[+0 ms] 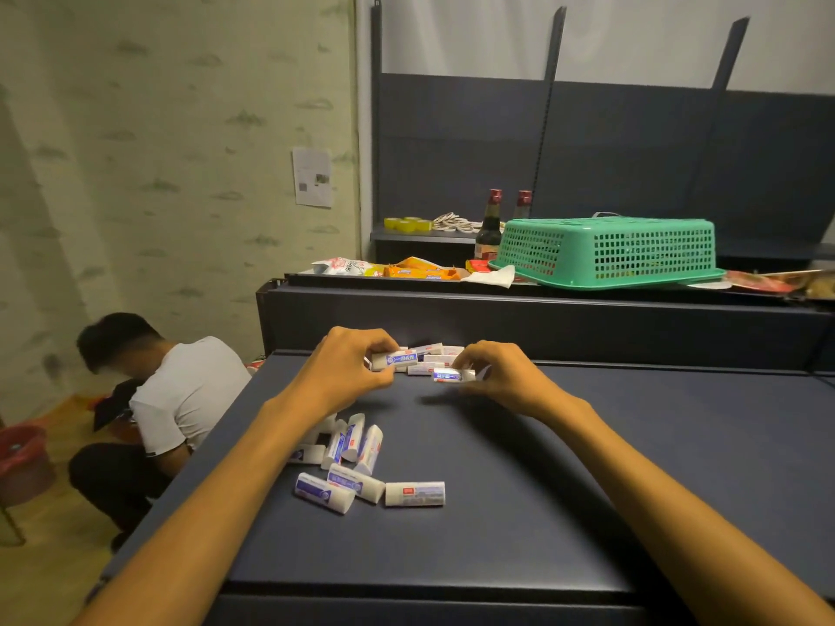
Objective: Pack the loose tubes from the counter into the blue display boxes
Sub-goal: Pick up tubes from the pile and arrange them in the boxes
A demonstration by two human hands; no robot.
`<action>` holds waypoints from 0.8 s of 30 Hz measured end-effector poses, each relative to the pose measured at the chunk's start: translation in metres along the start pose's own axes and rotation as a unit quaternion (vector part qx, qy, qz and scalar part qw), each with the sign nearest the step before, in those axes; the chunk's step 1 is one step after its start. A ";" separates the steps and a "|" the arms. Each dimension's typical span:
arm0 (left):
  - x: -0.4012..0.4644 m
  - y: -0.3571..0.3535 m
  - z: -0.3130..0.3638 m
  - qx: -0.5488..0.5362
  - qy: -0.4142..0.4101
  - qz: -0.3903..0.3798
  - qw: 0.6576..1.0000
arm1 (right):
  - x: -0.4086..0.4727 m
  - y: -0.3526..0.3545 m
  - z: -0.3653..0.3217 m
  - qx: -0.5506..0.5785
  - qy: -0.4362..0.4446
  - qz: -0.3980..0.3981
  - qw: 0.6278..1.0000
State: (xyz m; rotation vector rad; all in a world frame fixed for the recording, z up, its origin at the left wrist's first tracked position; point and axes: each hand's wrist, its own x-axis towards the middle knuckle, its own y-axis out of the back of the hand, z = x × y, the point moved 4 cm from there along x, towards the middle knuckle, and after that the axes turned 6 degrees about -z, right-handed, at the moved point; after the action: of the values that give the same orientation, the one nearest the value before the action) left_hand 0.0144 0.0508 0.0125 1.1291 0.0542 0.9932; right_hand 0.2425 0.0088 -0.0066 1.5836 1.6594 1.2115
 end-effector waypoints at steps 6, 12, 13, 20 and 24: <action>-0.009 0.005 0.003 -0.002 -0.009 0.006 1.000 | -0.012 0.005 -0.009 0.076 -0.011 0.023 0.997; -0.019 0.009 0.004 0.000 -0.010 0.008 1.000 | -0.018 0.003 -0.010 0.202 -0.038 0.058 0.977; -0.021 0.010 0.005 -0.001 -0.010 0.010 1.000 | -0.020 0.002 -0.011 0.230 -0.046 0.072 0.969; -0.032 0.008 0.007 -0.012 -0.014 0.007 1.000 | -0.030 0.000 -0.020 0.229 -0.026 0.106 0.967; -0.035 0.008 0.008 -0.018 -0.025 0.007 0.999 | -0.038 -0.002 -0.026 0.192 -0.013 0.095 0.977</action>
State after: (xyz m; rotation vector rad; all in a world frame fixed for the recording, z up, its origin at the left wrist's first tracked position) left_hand -0.0070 0.0217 0.0077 1.1225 -0.0122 0.9743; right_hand 0.2254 -0.0338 -0.0045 2.0211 1.8401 0.9928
